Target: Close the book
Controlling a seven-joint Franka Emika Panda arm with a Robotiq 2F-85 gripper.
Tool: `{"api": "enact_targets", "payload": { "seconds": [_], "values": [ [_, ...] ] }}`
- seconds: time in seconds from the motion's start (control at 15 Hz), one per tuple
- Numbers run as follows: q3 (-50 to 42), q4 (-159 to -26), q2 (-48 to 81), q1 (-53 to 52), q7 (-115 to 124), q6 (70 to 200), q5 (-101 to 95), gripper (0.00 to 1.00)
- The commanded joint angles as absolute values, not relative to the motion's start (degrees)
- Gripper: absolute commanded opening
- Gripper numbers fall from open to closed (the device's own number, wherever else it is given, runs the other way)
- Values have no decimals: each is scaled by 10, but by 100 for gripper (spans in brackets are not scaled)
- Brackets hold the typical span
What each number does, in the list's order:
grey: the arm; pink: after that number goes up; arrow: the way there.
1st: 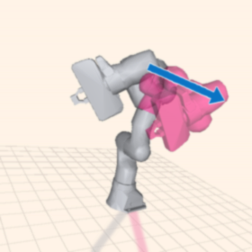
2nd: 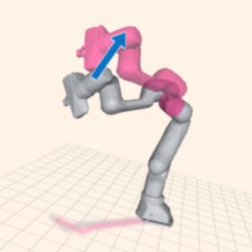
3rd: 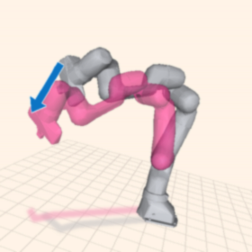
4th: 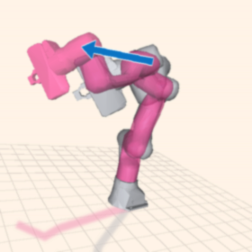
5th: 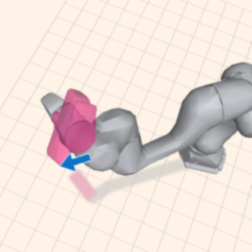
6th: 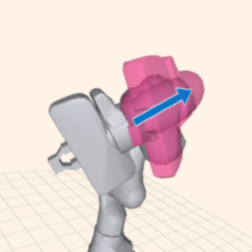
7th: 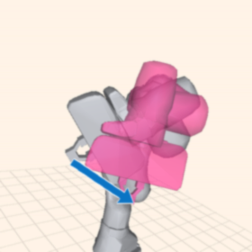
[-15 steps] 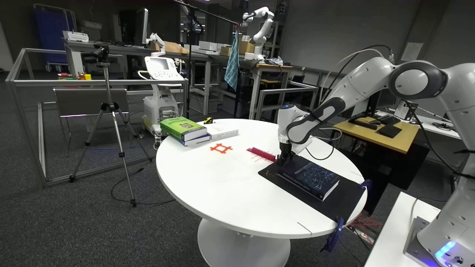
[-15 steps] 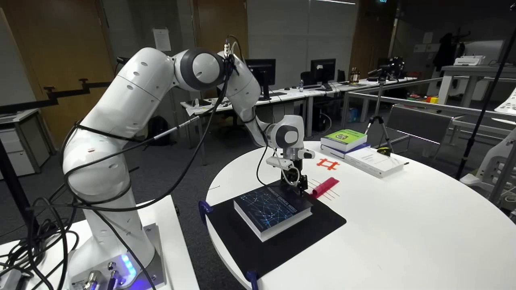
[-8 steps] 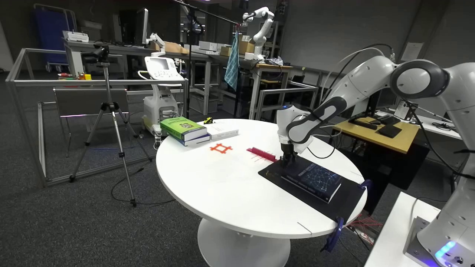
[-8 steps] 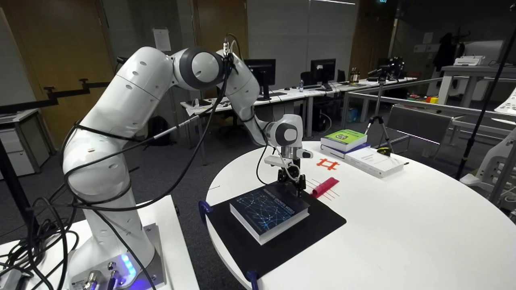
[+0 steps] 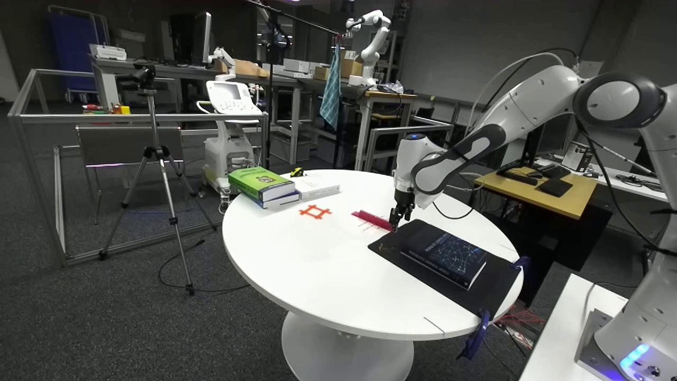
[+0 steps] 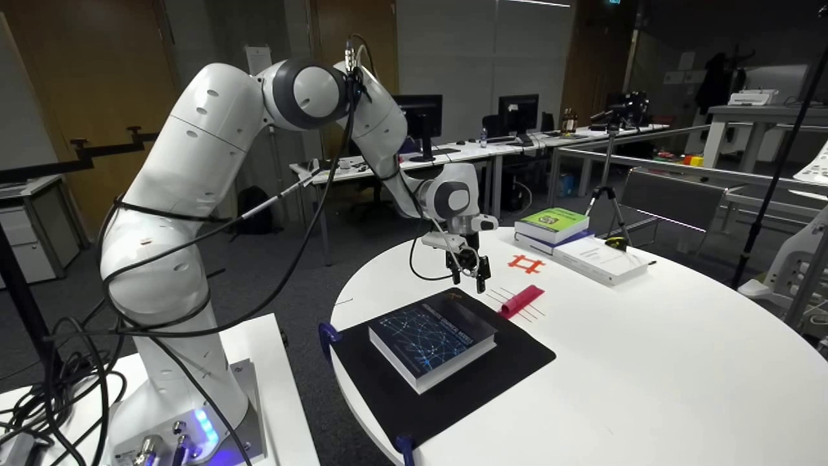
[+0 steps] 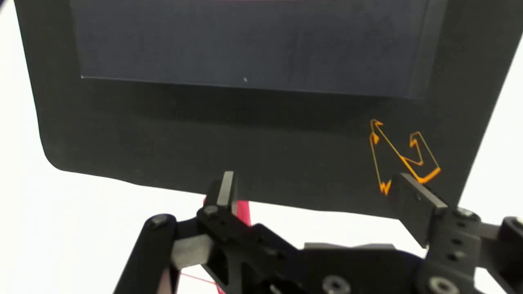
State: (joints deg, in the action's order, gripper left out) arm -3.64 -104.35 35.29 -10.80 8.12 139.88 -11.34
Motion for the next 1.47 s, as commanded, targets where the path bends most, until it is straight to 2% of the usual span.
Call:
{"api": "enact_targets", "payload": {
  "seconds": [0.0,0.47,0.87,1.4],
  "values": [
    [-14,-1146,258,-89,76,1464,-95,100],
    [-4,-1251,110,-74,76,1463,-59,100],
    [-14,-1305,7,-80,195,1361,-147,100],
    [7,-1342,-111,-43,209,1214,-180,100]
  ]
}}
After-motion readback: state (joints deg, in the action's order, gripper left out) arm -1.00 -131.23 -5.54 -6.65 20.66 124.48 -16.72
